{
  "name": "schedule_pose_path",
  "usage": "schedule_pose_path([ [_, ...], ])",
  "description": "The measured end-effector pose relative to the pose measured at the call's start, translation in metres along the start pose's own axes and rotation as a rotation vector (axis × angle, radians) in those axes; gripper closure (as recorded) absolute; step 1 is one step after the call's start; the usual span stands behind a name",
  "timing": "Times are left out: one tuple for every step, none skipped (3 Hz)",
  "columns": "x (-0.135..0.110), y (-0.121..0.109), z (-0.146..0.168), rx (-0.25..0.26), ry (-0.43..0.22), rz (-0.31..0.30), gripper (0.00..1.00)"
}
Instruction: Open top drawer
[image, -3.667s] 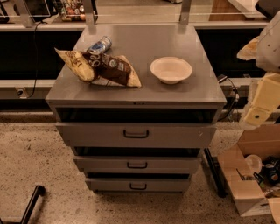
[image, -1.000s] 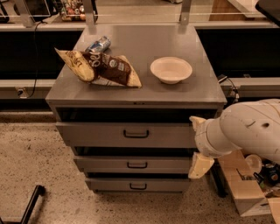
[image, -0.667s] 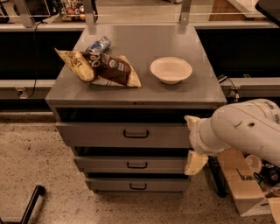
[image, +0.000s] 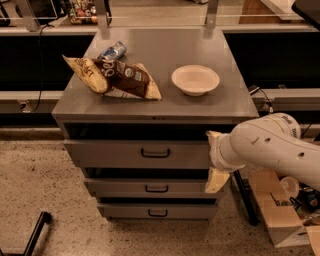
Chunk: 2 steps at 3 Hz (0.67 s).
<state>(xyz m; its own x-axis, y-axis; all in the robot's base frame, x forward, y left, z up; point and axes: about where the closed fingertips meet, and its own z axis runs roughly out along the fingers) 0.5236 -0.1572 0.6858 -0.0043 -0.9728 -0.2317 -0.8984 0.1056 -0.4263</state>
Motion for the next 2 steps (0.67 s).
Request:
schedule_pose_path([
  [0.005,-0.012,0.020,-0.005,0.005,0.009,0.00],
  [0.007,-0.024,0.036,-0.021,0.001,0.011,0.18],
])
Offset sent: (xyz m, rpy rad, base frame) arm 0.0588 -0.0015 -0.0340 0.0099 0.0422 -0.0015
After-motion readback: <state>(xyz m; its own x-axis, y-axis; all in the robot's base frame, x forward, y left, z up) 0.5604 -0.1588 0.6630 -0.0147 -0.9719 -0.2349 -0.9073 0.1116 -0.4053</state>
